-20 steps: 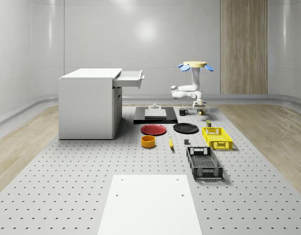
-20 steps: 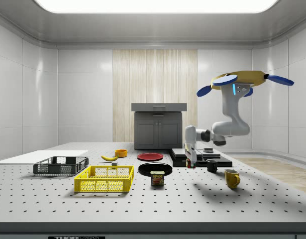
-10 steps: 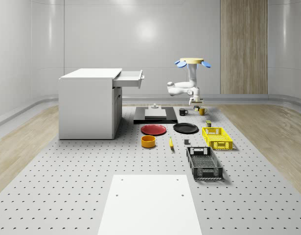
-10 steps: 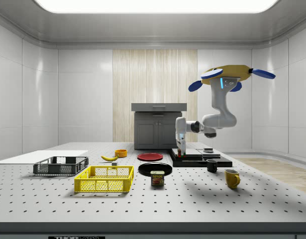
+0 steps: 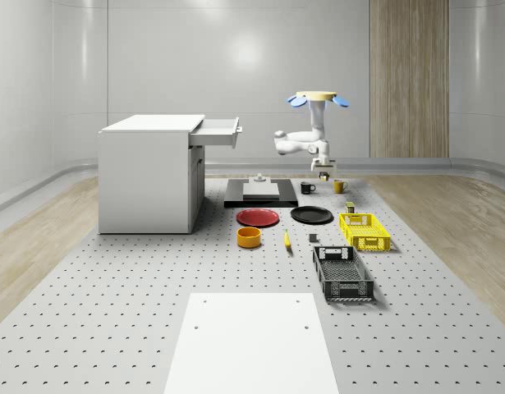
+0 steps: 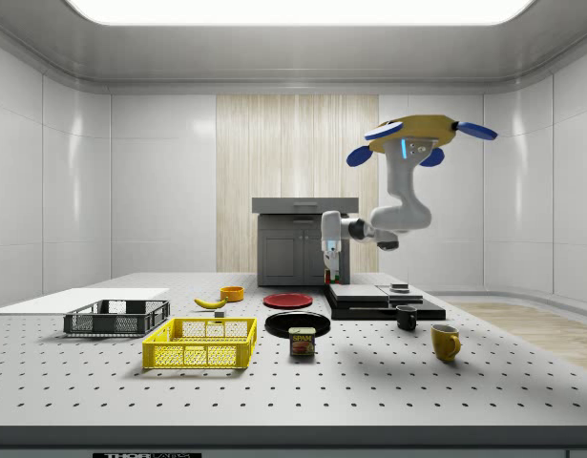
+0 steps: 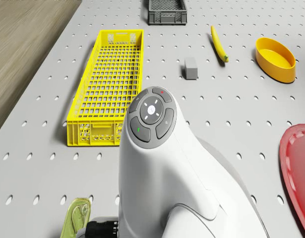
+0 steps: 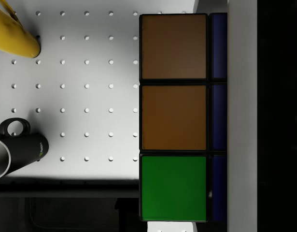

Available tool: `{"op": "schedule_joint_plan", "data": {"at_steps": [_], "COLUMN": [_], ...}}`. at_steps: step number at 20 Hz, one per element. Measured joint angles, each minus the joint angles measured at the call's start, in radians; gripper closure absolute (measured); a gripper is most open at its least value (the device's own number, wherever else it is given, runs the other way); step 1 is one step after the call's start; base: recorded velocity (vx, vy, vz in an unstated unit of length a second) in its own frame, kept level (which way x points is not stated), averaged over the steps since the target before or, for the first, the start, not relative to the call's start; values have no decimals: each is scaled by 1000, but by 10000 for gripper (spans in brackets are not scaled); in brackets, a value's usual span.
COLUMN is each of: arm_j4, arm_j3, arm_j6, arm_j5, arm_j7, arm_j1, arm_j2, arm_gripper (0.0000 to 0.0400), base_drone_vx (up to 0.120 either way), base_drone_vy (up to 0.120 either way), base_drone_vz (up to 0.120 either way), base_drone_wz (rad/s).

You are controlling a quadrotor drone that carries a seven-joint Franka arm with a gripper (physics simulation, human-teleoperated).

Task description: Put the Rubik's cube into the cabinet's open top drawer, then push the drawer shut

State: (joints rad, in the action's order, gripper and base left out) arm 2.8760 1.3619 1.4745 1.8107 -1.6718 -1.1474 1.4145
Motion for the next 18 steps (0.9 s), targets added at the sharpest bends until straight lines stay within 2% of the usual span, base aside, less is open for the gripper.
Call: {"op": "schedule_joint_plan", "data": {"at_steps": [18], "arm_j4": [-2], "arm_j3": [7], "arm_j6": [39], "arm_j5": [-18], "arm_j7": [-8], "arm_j1": [-9], "arm_j2": [42], "arm_gripper": [75], "base_drone_vx": [120], "base_drone_vy": [-120], "base_drone_vz": [120], "base_drone_wz": [0]}}
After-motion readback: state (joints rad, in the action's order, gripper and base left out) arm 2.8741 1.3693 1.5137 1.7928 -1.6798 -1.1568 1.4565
